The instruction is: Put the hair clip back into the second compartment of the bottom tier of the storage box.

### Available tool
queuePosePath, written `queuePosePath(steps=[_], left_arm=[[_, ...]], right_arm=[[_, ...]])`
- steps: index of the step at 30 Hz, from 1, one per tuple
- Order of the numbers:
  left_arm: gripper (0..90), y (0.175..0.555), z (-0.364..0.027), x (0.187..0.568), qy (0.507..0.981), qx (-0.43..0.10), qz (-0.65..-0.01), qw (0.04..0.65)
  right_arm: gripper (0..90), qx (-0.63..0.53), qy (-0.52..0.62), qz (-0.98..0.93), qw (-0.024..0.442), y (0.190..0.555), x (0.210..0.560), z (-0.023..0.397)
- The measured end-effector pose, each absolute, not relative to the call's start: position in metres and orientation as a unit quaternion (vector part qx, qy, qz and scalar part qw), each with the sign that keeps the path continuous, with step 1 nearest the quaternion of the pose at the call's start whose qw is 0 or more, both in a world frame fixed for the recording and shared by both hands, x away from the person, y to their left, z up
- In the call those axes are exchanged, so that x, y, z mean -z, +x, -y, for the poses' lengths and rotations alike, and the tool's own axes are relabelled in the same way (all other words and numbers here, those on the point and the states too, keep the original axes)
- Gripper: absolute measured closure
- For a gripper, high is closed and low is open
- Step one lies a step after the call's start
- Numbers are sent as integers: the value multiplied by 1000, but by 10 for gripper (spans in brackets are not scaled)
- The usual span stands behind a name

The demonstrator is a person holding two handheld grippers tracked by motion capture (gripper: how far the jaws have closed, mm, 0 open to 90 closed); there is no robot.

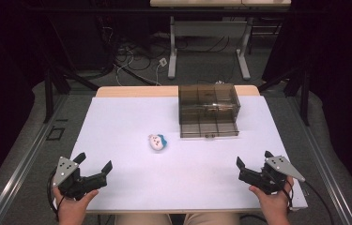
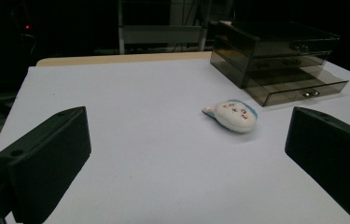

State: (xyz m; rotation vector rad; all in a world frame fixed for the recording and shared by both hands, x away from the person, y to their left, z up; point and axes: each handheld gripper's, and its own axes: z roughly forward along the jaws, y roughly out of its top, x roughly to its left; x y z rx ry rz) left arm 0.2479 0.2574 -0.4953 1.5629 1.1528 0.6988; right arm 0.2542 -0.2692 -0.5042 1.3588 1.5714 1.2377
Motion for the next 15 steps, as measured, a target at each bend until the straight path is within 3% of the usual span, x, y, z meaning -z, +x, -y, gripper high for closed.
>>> queuePosePath(steps=[15], left_arm=[[6,251,-240,499,663,-241,-490,512]], right_arm=[[0,-475,537,-605,345,251,505,271]])
